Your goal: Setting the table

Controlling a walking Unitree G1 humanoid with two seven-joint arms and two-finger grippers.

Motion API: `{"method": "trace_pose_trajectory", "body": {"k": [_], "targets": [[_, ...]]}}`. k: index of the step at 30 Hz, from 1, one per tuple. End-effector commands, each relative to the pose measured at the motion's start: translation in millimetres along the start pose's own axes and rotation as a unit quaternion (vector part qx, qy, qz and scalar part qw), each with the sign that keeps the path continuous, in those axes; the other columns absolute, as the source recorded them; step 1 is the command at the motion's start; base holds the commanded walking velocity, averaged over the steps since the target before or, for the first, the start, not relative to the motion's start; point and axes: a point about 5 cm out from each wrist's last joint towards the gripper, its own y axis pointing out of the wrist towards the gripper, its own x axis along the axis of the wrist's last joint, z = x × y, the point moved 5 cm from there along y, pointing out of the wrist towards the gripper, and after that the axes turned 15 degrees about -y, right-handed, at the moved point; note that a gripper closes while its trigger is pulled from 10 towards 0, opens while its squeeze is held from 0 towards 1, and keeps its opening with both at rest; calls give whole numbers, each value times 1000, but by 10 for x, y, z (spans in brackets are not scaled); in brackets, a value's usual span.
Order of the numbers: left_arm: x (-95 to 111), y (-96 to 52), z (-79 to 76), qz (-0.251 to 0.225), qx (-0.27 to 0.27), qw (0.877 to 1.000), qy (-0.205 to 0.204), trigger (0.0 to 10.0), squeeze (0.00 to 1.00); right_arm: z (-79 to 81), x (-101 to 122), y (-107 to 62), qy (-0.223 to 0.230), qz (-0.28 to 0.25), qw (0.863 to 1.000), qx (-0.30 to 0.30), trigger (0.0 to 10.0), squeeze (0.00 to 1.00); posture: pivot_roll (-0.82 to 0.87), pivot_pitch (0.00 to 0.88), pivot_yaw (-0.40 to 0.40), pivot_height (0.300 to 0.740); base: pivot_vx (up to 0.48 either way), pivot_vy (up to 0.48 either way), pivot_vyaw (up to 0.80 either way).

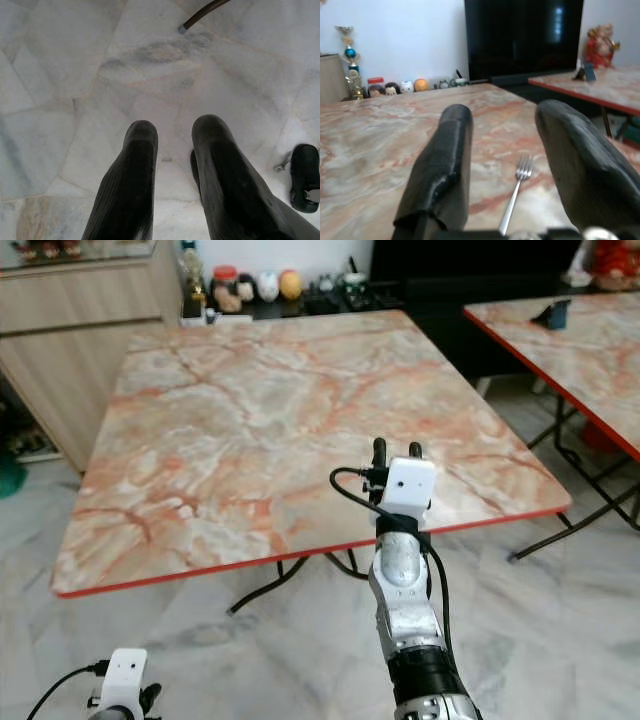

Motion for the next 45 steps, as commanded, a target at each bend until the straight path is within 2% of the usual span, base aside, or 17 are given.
{"method": "trace_pose_trajectory", "body": {"k": [1,23,31,33,35,36,38,42,43,45], "targets": [[-42,-11,39,5,6,1000,1,10000,0,34,31,8,2,-4,1000,4,10000,0,3,0,-18,740,281,0,0],[-32,-7,33,6,6,1000,0,10000,0,11,-51,-44,-3,9,1000,1,10000,0,-4,0,-16,740,296,0,0],[-30,-6,41,7,7,1000,4,10000,0,-155,-176,-126,-16,45,998,-51,10000,0,-7,0,-14,740,61,0,0],[-26,-5,43,6,8,1000,5,10000,0,-318,-291,-188,-13,89,990,-107,10000,0,-8,0,-13,740,0,0,0],[-25,-5,46,6,9,1000,6,10000,0,-407,-397,-234,-16,129,982,-137,10000,0,-11,0,-12,740,0,0,0],[-24,-5,48,6,10,1000,6,10000,0,-511,-572,-327,7,187,967,-175,10000,0,-12,0,-13,740,0,0,0],[-23,-5,49,5,10,1000,6,10000,0,-554,-660,-384,15,216,958,-190,10000,0,-12,0,-13,740,0,0,0],[-20,-5,49,4,11,1000,5,10000,0,-641,-876,-563,30,287,931,-226,10000,0,-15,0,-14,740,0,0,0],[-20,-5,49,4,11,1000,5,10000,0,-641,-876,-563,30,287,931,-226,10000,0,-15,0,-14,740,0,0,0],[-20,-5,48,4,11,1000,5,10000,0,-685,-929,-628,24,306,921,-241,10000,0,-15,0,-15,740,0,0,0]]}}
